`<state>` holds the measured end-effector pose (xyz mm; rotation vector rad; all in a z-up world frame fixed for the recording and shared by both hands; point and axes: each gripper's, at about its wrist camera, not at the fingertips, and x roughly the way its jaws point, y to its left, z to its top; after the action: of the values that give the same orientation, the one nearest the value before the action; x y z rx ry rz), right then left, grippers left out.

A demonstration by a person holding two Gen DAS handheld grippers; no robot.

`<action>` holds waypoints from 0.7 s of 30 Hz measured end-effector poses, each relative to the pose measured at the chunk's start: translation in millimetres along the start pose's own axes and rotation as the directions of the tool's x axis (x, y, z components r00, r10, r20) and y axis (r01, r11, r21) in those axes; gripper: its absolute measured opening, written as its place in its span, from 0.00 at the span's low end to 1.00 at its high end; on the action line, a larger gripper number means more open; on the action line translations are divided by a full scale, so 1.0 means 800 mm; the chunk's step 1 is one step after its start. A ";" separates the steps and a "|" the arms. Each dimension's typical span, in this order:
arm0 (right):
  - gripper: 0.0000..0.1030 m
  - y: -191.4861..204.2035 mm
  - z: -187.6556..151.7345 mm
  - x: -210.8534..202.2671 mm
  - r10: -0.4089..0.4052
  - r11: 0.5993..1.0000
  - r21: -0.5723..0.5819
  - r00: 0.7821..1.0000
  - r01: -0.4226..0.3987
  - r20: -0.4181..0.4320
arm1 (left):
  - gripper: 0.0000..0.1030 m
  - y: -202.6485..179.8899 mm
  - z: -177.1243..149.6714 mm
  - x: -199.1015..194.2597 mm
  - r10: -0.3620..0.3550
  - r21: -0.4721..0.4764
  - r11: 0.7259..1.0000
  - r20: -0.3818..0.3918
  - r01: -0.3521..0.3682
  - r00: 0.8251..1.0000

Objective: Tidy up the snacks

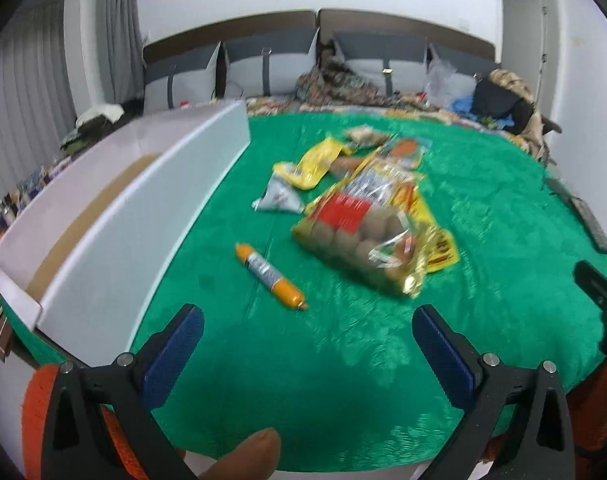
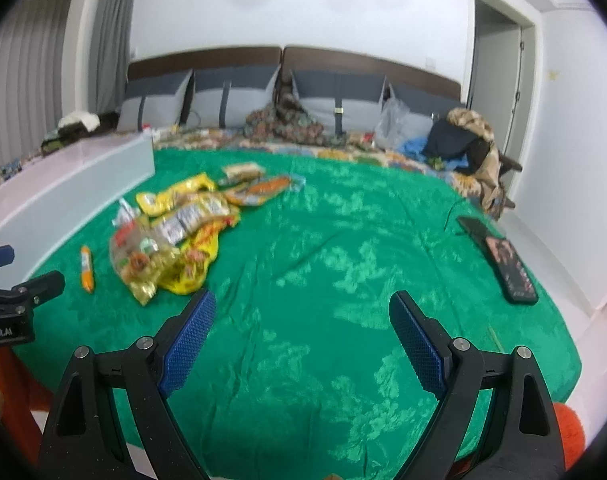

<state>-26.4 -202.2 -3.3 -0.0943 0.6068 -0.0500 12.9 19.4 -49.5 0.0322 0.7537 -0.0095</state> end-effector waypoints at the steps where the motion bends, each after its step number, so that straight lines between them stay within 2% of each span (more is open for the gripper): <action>1: 0.88 -0.001 -0.002 0.005 0.004 1.000 0.001 1.000 -0.004 -0.016 | 1.00 0.001 -0.003 0.006 0.008 0.002 1.000 -0.009 -0.008 1.000; 7: 0.88 -0.001 -0.015 0.026 0.008 1.000 0.008 0.996 -0.007 -0.093 | 1.00 0.002 -0.016 0.041 0.013 0.003 1.000 -0.094 -0.013 0.996; 21: 0.88 -0.003 -0.032 0.051 0.021 0.999 0.039 0.975 -0.013 -0.219 | 1.00 0.007 -0.023 0.069 0.003 -0.011 1.000 -0.187 -0.005 0.982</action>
<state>-7.5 -209.8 -47.5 -0.0473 0.8276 -0.0556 40.5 25.8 -100.5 0.0239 0.9413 0.0020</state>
